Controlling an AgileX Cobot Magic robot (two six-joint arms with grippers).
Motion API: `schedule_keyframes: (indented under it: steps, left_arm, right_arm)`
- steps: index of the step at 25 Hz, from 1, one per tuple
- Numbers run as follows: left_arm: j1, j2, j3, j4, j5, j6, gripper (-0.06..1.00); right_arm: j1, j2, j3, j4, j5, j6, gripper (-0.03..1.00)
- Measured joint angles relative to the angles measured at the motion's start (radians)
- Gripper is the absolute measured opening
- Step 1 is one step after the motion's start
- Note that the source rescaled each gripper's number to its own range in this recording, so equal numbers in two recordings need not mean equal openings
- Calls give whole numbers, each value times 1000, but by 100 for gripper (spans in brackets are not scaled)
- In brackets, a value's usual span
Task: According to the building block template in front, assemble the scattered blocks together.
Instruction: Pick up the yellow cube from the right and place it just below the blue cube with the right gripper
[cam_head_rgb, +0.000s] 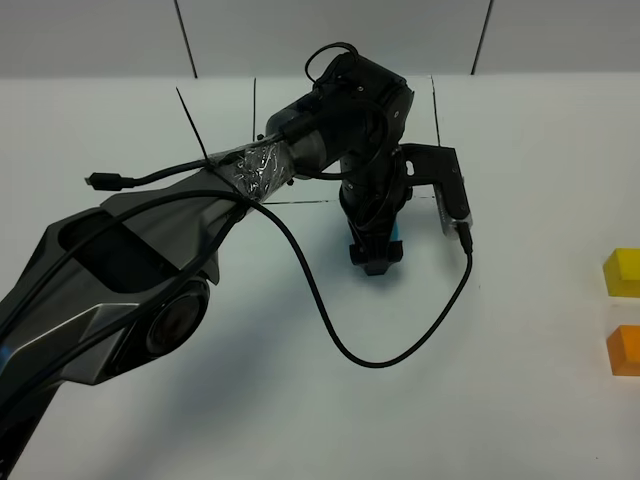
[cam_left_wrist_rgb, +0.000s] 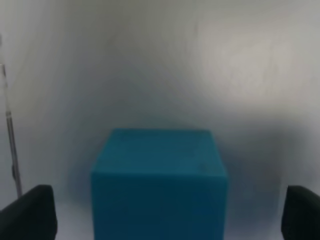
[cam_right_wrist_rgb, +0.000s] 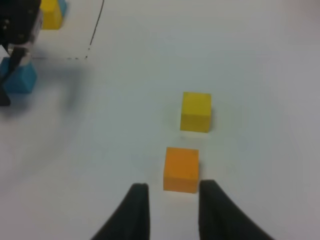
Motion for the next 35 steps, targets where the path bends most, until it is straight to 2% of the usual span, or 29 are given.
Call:
schedule_keyframes:
  steps: [3,5,8,10,13,18,21,26,29,35]
  left_arm:
    - [0,-44,0,19,1,-65,100]
    - [2,-85,0,70,1,-138,100]
    - [36,-154,0,143,2,-314,100]
    - [98,-191,0,171,2,-434,99]
    - [215,-246,1,155,3,-582,92]
    - [401,-386,26,38,2,-678,73]
    - [477,-513,145,27,2,-689,65]
    - [589,-773,496,57,1,-698,64]
    - [657,-956,714,64,-4,-735,63]
    - [677,-1392,1073,58,-89,-772,63]
  right_arm:
    - [0,0,0,0,0,0,0]
    - [0,0,0,0,0,0,0]
    - [0,0,0,0,0,0,0]
    - [0,0,0,0,0,0,0]
    - [0,0,0,0,0,0,0]
    - [0,0,0,0,0,0,0]
    - [0,0,0,0,0,0,0]
    - [0,0,0,0,0,0,0]
    - [0,0,0,0,0,0,0]
    - [0,0,0,0,0,0,0]
